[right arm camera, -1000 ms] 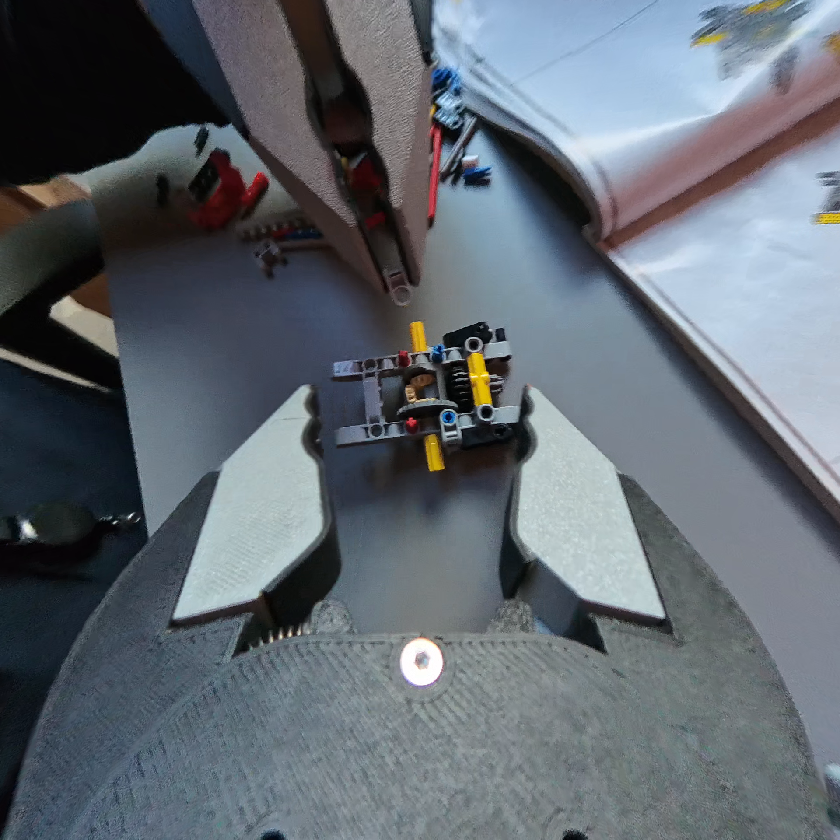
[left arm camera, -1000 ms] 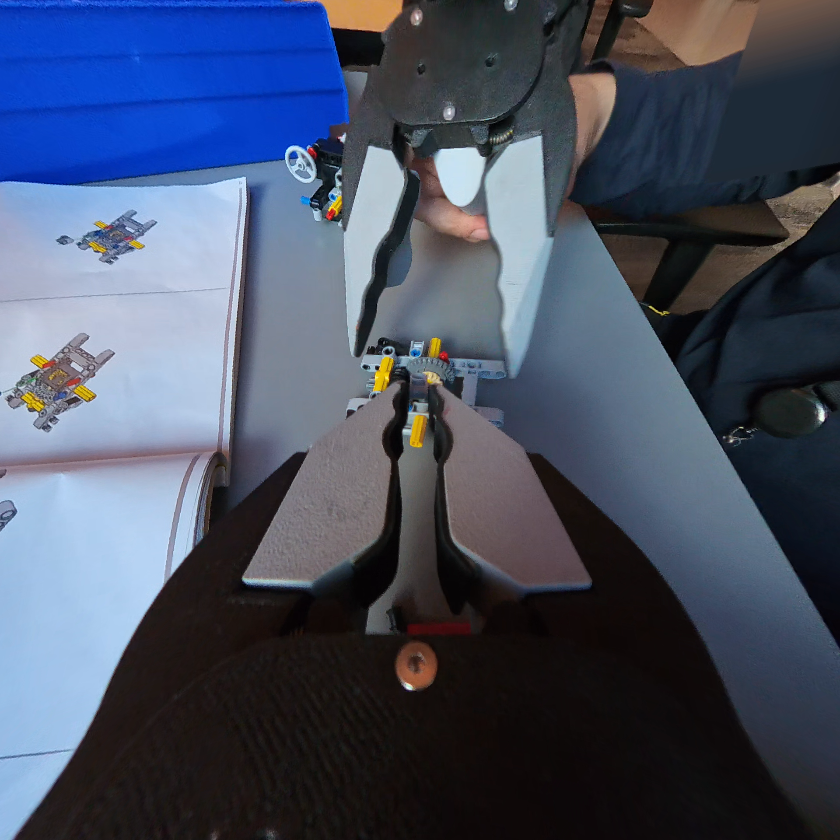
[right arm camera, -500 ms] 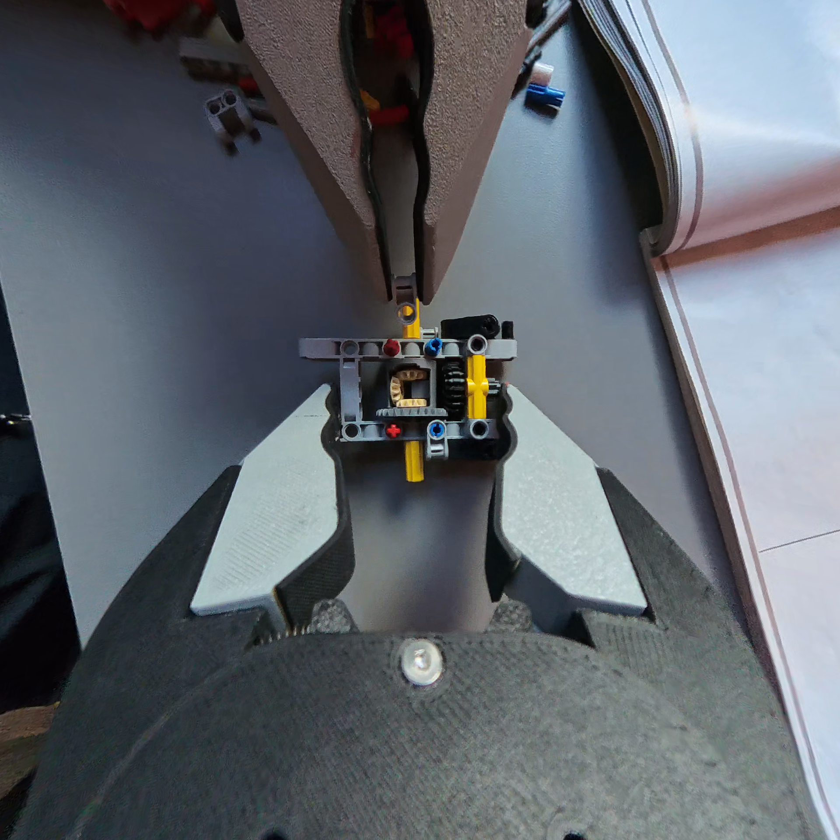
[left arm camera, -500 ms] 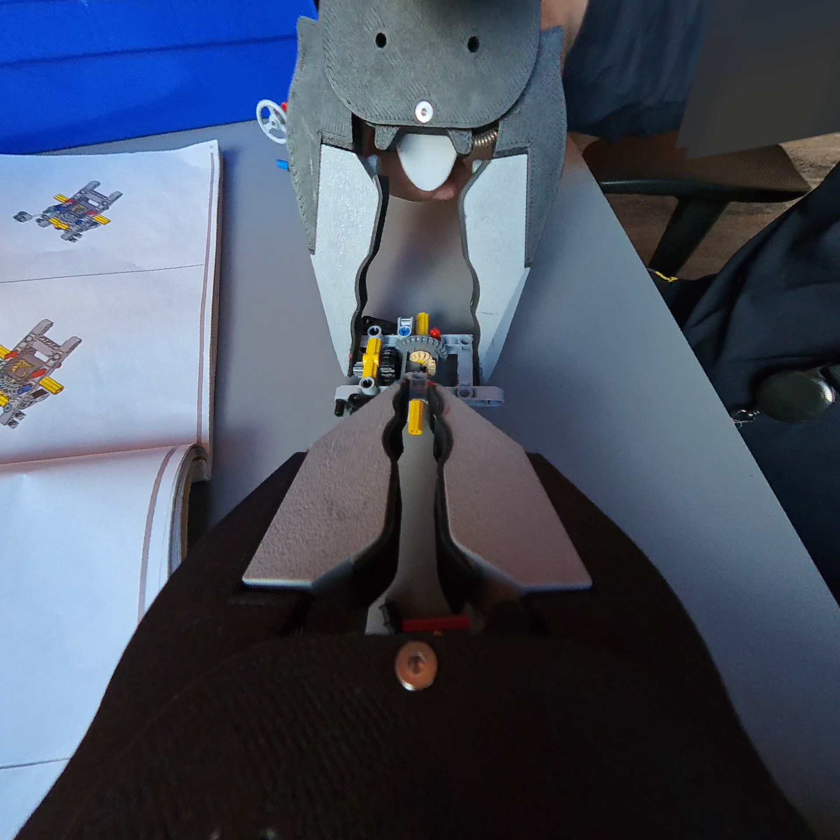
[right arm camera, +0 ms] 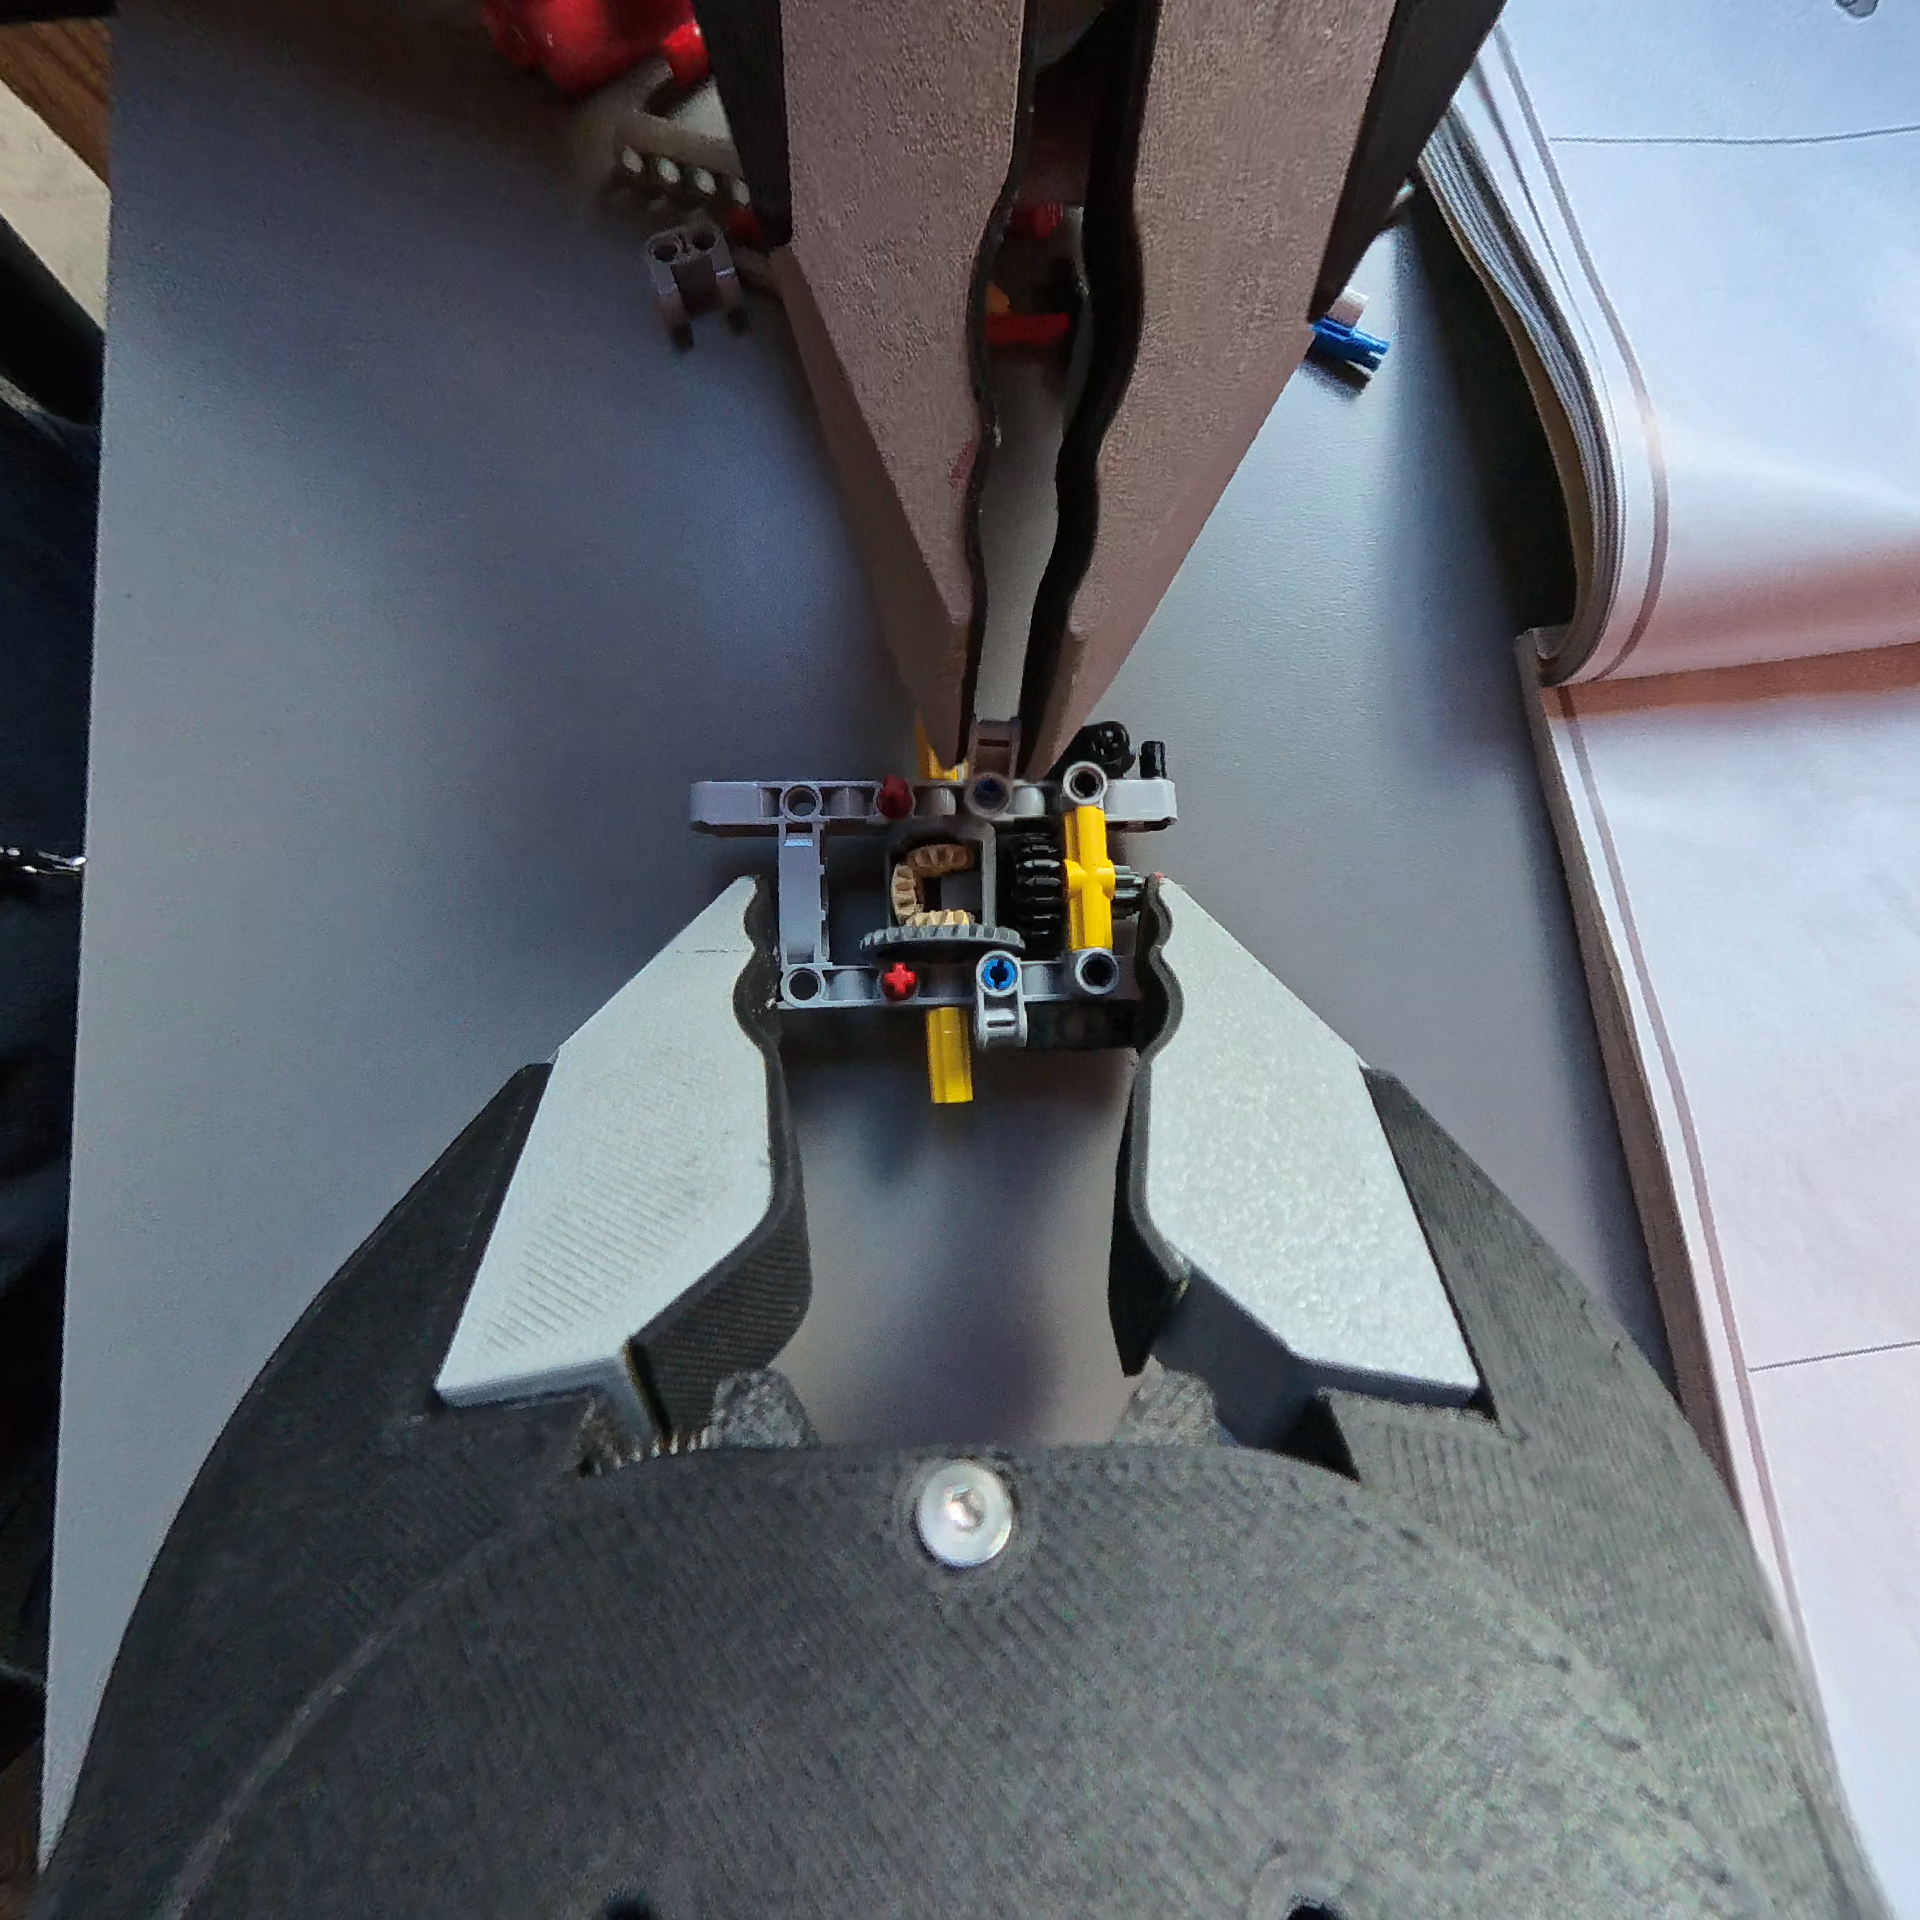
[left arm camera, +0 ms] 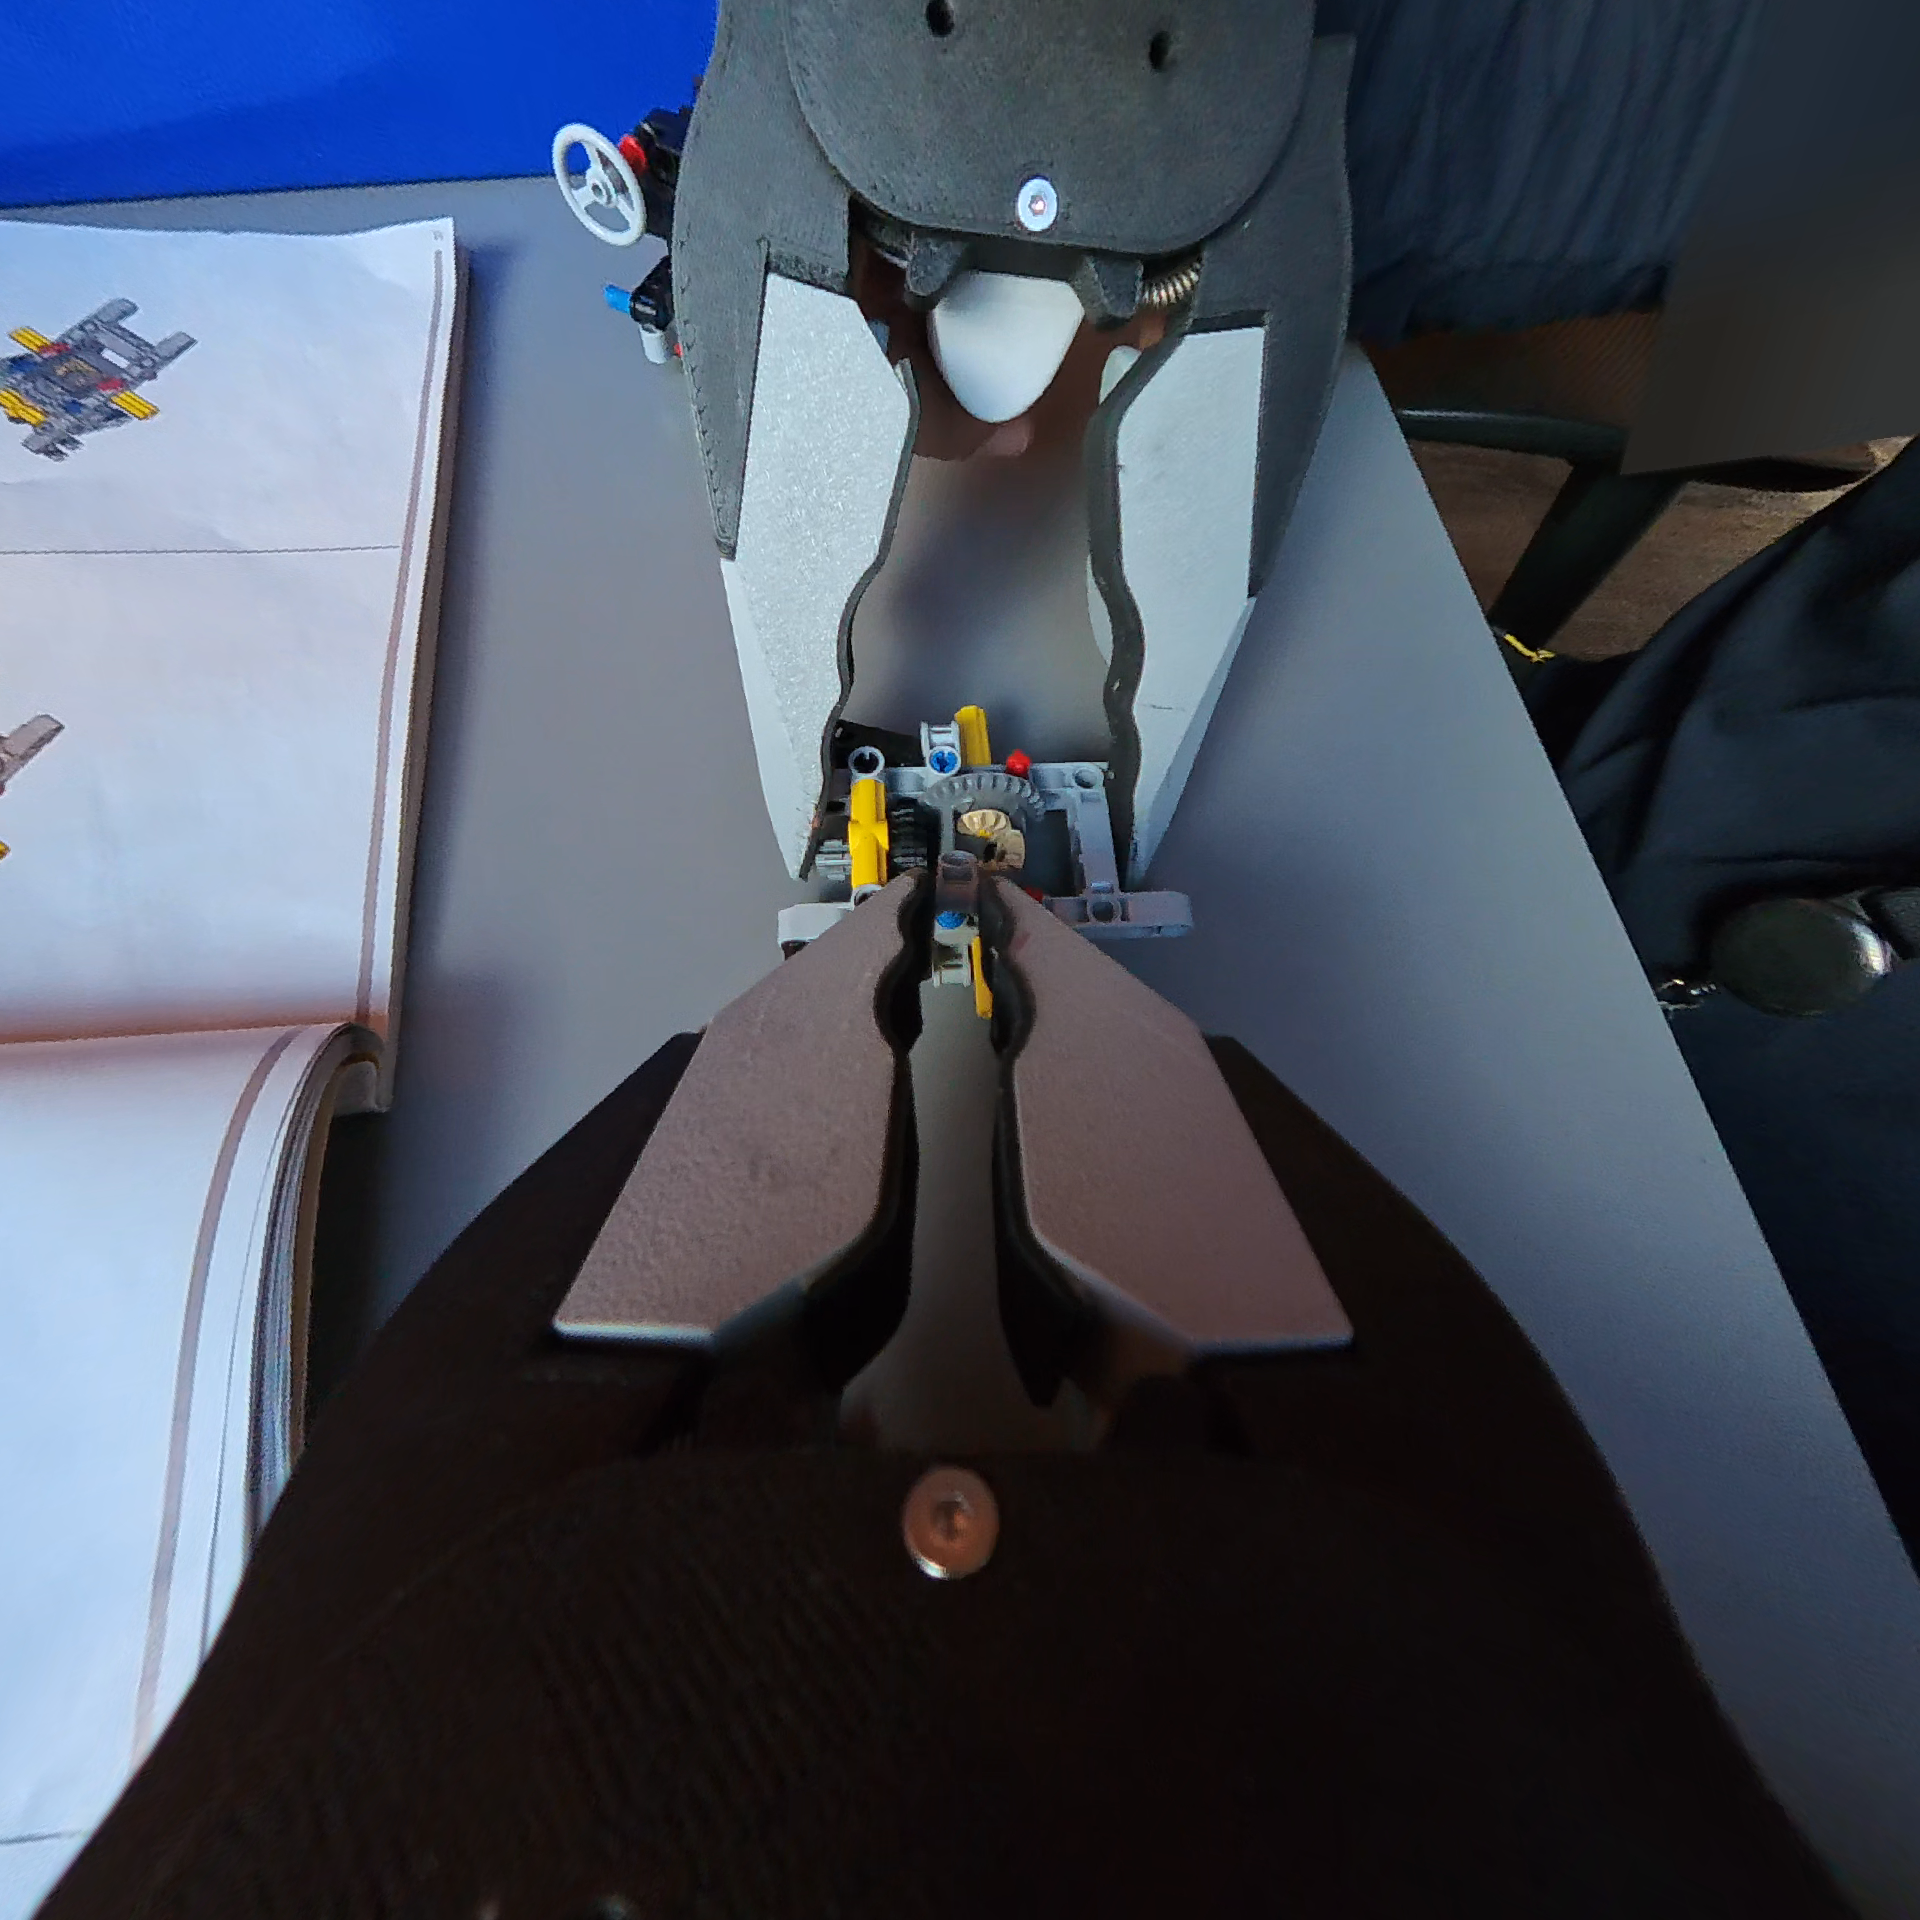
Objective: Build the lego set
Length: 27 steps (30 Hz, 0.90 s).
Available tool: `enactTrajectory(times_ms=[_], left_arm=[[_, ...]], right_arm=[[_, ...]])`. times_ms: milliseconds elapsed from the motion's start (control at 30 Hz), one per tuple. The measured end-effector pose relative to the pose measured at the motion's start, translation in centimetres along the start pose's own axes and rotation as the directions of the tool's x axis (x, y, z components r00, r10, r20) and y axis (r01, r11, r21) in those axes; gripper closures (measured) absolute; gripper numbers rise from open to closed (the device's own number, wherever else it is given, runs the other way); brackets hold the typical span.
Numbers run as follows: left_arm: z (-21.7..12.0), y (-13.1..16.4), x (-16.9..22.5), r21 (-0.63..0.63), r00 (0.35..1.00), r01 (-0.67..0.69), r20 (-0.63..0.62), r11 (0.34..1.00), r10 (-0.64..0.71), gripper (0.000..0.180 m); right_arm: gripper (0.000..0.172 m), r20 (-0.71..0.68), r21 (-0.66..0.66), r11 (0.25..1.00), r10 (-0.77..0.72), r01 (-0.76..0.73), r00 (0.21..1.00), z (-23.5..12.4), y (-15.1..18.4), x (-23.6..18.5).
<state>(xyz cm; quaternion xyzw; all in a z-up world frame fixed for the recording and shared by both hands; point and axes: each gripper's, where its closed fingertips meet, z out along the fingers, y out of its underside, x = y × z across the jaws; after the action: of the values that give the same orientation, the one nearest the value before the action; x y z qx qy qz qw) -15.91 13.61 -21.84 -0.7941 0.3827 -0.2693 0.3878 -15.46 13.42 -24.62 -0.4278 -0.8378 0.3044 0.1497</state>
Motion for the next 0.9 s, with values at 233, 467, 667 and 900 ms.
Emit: enactTrajectory(times_ms=[233,467,667,900], left_arm=[[0.2,0.1,0.1,-0.011,0.999,0.048,-0.009,0.999,-0.048,0.175],[0.1,0.4,0.2,-0.018,0.997,0.078,-0.016,0.997,-0.079,0.175],[0.1,0.7,0.1,-0.032,0.996,0.088,-0.015,0.996,-0.088,0.175],[0.0,0.8,0.2,-0.043,0.998,0.058,0.005,0.997,-0.058,0.175]], right_arm=[[0.105,0.008,0.026,1.000,0.003,-0.004,1.000,0.0,0.0,0.0],[0.105,0.009,0.016,1.000,-0.008,0.008,1.000,0.1,0.0,-0.1],[0.106,0.008,0.043,0.999,0.023,-0.024,1.000,-0.1,-0.1,0.0],[0.115,0.017,0.124,0.989,0.076,-0.077,0.997,-1.5,-0.8,0.1]])
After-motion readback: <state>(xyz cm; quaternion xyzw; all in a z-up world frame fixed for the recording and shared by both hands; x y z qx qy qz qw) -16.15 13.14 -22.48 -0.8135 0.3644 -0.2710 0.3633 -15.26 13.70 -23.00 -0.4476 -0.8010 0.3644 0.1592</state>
